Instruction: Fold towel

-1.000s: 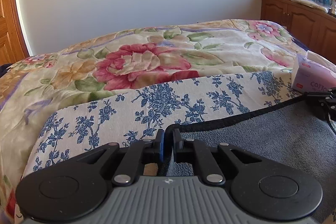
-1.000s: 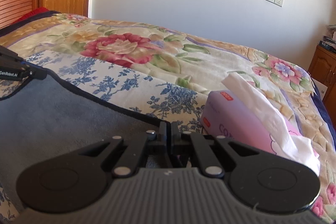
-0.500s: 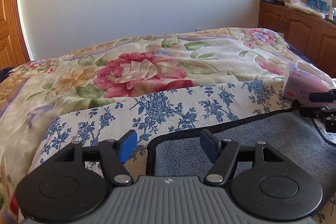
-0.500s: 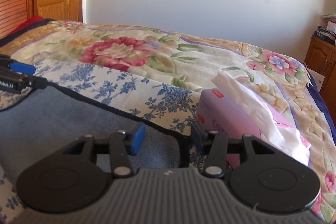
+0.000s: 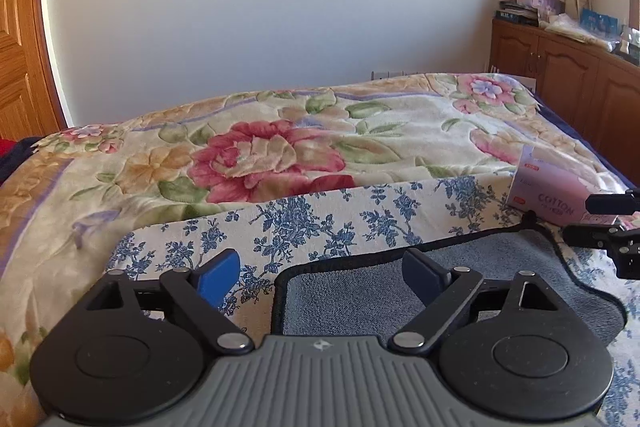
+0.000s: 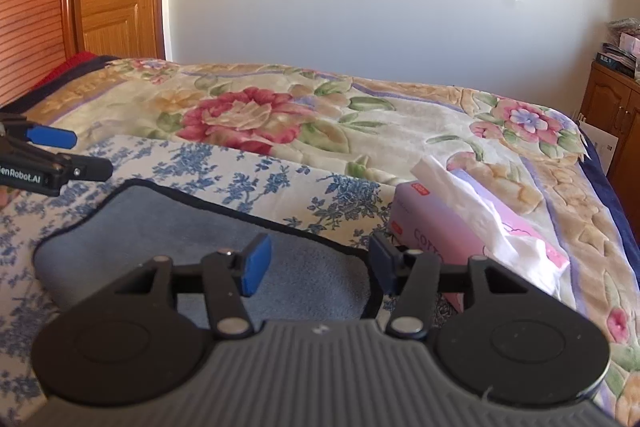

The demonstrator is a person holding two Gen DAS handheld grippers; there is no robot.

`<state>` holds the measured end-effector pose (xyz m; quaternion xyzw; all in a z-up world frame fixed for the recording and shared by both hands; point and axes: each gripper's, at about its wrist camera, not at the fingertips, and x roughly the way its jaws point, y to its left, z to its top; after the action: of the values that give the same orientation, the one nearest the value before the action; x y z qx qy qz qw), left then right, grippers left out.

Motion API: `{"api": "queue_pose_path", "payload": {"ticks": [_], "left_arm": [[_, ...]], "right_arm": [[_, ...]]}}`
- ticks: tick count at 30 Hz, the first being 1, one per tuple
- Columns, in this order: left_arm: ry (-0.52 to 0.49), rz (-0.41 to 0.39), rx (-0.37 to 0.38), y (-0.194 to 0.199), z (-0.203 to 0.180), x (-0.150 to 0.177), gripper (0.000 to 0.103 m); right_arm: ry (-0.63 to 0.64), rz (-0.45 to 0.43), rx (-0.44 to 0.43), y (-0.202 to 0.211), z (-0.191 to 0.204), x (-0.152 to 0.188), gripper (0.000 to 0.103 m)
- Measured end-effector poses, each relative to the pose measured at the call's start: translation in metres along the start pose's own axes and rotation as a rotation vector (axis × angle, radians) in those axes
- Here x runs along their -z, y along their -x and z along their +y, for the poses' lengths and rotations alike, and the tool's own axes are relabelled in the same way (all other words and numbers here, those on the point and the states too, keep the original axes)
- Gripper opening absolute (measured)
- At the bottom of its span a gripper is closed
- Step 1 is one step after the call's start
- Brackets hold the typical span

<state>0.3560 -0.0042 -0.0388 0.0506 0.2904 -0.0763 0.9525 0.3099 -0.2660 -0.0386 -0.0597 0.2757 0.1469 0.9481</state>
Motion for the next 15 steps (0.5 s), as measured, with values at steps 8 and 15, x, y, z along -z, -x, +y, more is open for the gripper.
{"api": "queue_pose_path", "payload": {"ticks": [8, 15], "left_arm": [[-0.023, -0.032, -0.007, 0.039, -0.01, -0.016, 0.095], [-0.028, -0.065, -0.001, 0.076, -0.018, -0.028, 0.098]], "right_arm": [[-0.008, -0.013, 0.007, 0.035, 0.005, -0.01, 0.061], [-0.027, -0.04, 0.017, 0.065, 0.008, -0.019, 0.066]]}}
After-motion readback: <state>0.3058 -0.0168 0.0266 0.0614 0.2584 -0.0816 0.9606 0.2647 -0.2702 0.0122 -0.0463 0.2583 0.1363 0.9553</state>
